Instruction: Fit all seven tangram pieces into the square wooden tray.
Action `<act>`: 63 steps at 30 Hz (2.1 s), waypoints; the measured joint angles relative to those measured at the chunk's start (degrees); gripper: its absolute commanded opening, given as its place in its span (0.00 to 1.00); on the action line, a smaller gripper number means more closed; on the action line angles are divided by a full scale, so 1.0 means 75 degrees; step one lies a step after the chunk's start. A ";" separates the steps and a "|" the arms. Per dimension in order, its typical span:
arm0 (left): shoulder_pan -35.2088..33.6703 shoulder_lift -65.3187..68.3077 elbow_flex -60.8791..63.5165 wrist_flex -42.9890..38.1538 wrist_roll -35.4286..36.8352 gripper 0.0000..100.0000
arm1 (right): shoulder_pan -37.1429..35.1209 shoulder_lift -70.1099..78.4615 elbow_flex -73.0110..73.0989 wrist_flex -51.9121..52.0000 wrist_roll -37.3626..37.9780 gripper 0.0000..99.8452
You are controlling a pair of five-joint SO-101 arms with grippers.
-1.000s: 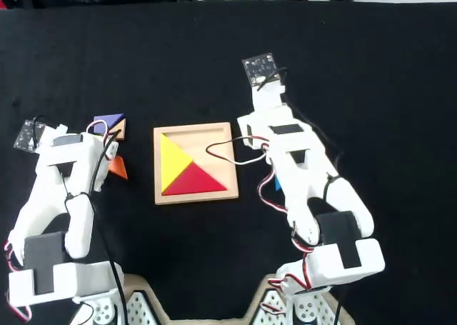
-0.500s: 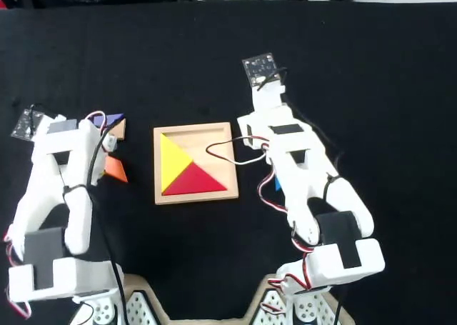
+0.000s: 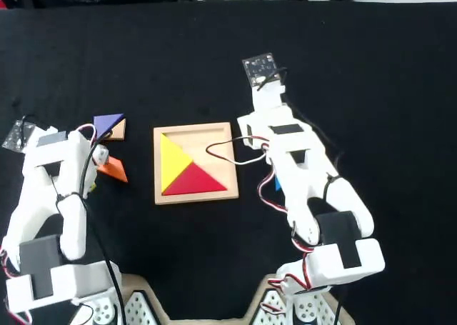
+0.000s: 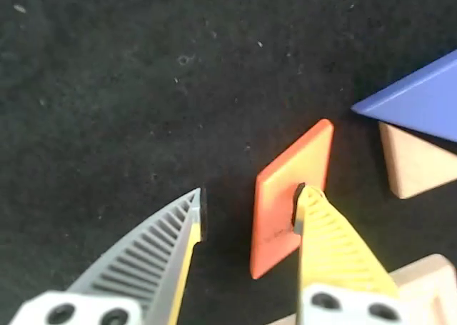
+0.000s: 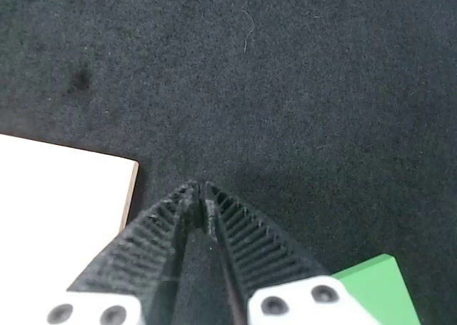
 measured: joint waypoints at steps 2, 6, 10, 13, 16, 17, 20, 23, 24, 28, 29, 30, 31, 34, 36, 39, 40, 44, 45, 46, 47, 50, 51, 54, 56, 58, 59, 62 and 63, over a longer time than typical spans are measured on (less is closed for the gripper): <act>0.0000 0.0141 -0.0012 -0.0059 -0.0012 0.22 | 0.0000 0.0000 0.0000 0.0000 0.0000 0.01; 0.0070 0.0527 -0.0293 -0.0059 -0.0035 0.22 | 0.0000 0.0000 0.0000 0.0000 0.0000 0.01; 0.0270 0.1196 -0.0914 -0.0059 -0.0012 0.22 | 0.0000 0.0000 0.0000 0.0000 0.0000 0.01; 0.0293 0.1770 -0.1477 -0.0059 -0.0035 0.22 | 0.0000 0.0000 0.0000 0.0000 0.0000 0.01; 0.0387 0.2309 -0.1899 -0.0117 -0.0035 0.22 | 0.0000 0.0000 0.0000 0.0000 0.0000 0.01; 0.0375 0.2297 -0.1899 -0.0105 -0.0035 0.22 | 0.0000 0.0000 0.0000 0.0000 0.0000 0.01; 0.0363 0.2344 -0.2110 0.0270 0.0000 0.22 | 0.0000 0.0000 0.0000 0.0000 0.0000 0.01; 0.0422 0.2321 -0.2215 0.0551 0.0012 0.22 | 0.0000 0.0000 0.0000 0.0000 0.0000 0.01; 0.0434 0.2321 -0.2215 0.0598 0.0012 0.22 | 0.0000 0.0000 0.0000 0.0000 0.0000 0.01; 0.0527 0.2321 -0.2215 0.0645 0.0012 0.22 | 0.0000 0.0000 0.0000 0.0000 0.0000 0.01; 0.0551 0.2321 -0.2215 0.0680 0.0012 0.22 | 0.0000 0.0000 0.0000 0.0000 0.0000 0.01; 0.0574 0.2321 -0.2215 0.0715 0.0012 0.22 | 0.0000 0.0000 0.0000 0.0000 0.0000 0.01; 0.0586 0.2309 -0.2215 0.0774 0.0012 0.22 | 0.0000 0.0000 0.0000 0.0000 0.0000 0.01; 0.0586 0.2016 -0.2215 0.1055 0.0023 0.22 | 0.0000 0.0000 0.0000 0.0000 0.0000 0.01; 0.0598 0.1664 -0.2204 0.1184 0.0035 0.22 | 0.0000 0.0000 0.0000 0.0000 0.0000 0.01; 0.0598 0.0961 -0.1958 0.1207 0.0059 0.22 | 0.0000 0.0000 0.0000 0.0000 0.0000 0.01; 0.0598 0.0750 -0.1758 0.1207 0.0059 0.22 | 0.0000 0.0000 0.0000 0.0000 0.0000 0.01; 0.0598 0.0305 -0.0879 0.0891 0.0094 0.22 | 0.0000 0.0000 0.0000 0.0000 0.0000 0.01; 0.0598 0.0293 -0.0692 0.0668 0.0094 0.22 | 0.0000 0.0000 0.0000 0.0000 0.0000 0.01; 0.0598 0.0293 -0.0504 0.0434 0.0094 0.22 | 0.0000 0.0000 0.0000 0.0000 0.0000 0.01; 0.0598 0.0293 -0.0293 0.0176 0.0094 0.22 | 0.0000 0.0000 0.0000 0.0000 0.0000 0.01; 0.0586 0.0223 -0.0035 -0.0305 0.0094 0.22 | 0.0000 0.0000 0.0000 0.0000 0.0000 0.01; 0.0563 0.0223 -0.0023 -0.0363 0.0094 0.22 | 0.0000 0.0000 0.0000 0.0000 0.0000 0.01; 0.0539 0.0223 -0.0023 -0.0481 0.0105 0.22 | 0.0000 0.0000 0.0000 0.0000 0.0000 0.01; 0.0539 0.0223 -0.0012 -0.0563 0.0129 0.22 | 0.0000 0.0000 0.0000 0.0000 0.0000 0.01; 0.0539 0.0223 0.0070 -0.0692 0.0199 0.22 | -0.0023 0.0000 0.0000 0.0000 0.0000 0.01; 0.0539 0.0223 0.0070 -0.0738 0.0223 0.22 | -0.0023 0.0000 0.0000 0.0000 0.0000 0.01; 0.0539 0.0223 0.0070 -0.0738 0.0234 0.22 | -0.0023 0.0000 0.0000 0.0000 0.0000 0.01; 0.0539 0.0223 0.0070 -0.0738 0.0234 0.22 | -0.0023 0.0000 0.0000 0.0000 0.0000 0.01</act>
